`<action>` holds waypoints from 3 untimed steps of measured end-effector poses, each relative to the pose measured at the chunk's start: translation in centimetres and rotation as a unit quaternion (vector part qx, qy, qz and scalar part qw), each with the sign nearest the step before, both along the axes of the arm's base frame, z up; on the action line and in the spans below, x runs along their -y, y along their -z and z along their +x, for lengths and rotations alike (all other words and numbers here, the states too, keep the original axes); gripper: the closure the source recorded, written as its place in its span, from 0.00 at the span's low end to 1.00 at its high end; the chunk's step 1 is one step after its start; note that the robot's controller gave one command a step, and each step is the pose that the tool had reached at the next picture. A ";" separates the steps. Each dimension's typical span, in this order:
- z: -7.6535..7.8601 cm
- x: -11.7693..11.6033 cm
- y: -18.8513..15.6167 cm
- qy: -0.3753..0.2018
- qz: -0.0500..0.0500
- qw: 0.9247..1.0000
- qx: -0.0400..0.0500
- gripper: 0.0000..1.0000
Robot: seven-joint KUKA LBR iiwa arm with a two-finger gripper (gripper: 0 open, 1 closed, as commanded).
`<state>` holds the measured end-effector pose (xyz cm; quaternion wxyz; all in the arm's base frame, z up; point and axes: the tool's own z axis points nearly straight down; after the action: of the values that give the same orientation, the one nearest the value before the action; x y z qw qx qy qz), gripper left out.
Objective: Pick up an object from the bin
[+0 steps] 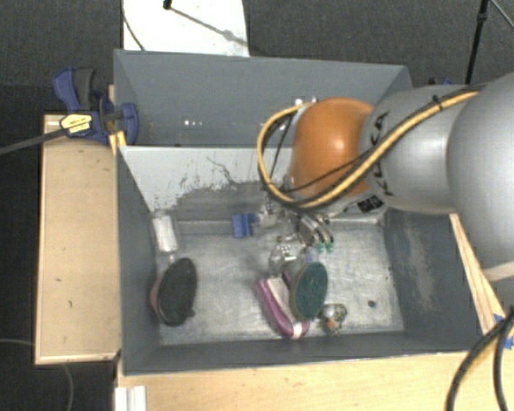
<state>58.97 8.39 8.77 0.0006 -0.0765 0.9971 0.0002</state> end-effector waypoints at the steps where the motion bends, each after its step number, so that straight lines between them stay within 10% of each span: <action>1: 0.3 6.5 -0.1 -0.026 -0.001 1.000 0.006 0.00; 2: -7.2 7.3 1.5 -0.068 0.000 0.998 0.005 0.00; 3: -8.4 -2.5 1.6 0.016 0.002 1.000 0.002 0.00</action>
Offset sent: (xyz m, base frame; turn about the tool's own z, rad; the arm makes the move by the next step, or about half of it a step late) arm -0.0010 -0.0610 -0.0022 -0.0588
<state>50.58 10.89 7.18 0.0032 -0.0603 0.9982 0.0017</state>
